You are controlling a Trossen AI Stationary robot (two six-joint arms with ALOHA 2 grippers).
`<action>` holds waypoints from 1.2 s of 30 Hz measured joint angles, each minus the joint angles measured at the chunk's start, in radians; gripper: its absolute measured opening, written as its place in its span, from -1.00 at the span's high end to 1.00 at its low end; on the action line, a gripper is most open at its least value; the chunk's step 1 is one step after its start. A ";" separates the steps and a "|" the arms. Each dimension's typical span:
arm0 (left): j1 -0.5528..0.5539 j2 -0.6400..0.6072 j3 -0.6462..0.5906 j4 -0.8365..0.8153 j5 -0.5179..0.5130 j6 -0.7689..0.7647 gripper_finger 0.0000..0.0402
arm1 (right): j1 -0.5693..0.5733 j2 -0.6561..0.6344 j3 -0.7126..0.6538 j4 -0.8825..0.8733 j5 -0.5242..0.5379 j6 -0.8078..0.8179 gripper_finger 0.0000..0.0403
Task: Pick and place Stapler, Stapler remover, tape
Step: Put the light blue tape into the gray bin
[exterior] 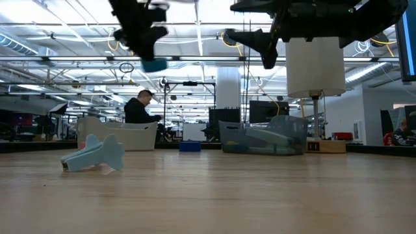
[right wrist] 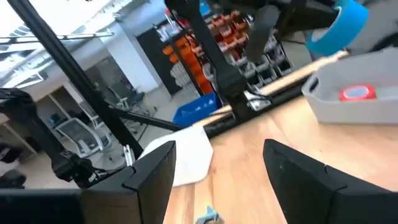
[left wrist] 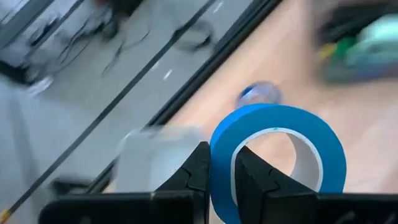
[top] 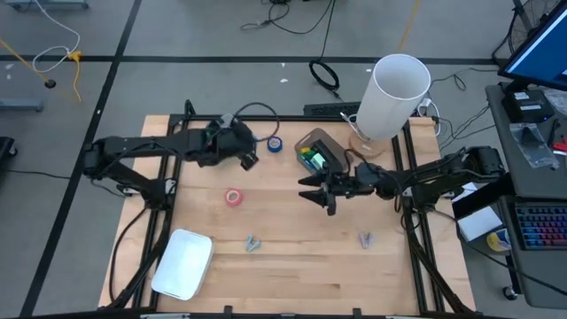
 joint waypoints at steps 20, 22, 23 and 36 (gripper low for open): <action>0.551 0.108 -0.139 0.121 0.277 0.148 0.81 | -0.002 0.000 0.000 -0.237 -0.340 0.210 -0.18; 0.575 0.135 -0.139 0.120 0.285 0.147 0.81 | -0.005 0.000 0.000 -0.238 -0.338 0.225 -0.18; 0.580 0.154 -0.139 0.111 0.285 0.145 0.81 | -0.008 0.000 0.000 -0.236 -0.337 0.226 -0.18; 0.598 0.333 -0.139 0.129 0.340 0.069 0.75 | -0.024 0.000 0.000 -0.239 -0.309 0.269 -0.18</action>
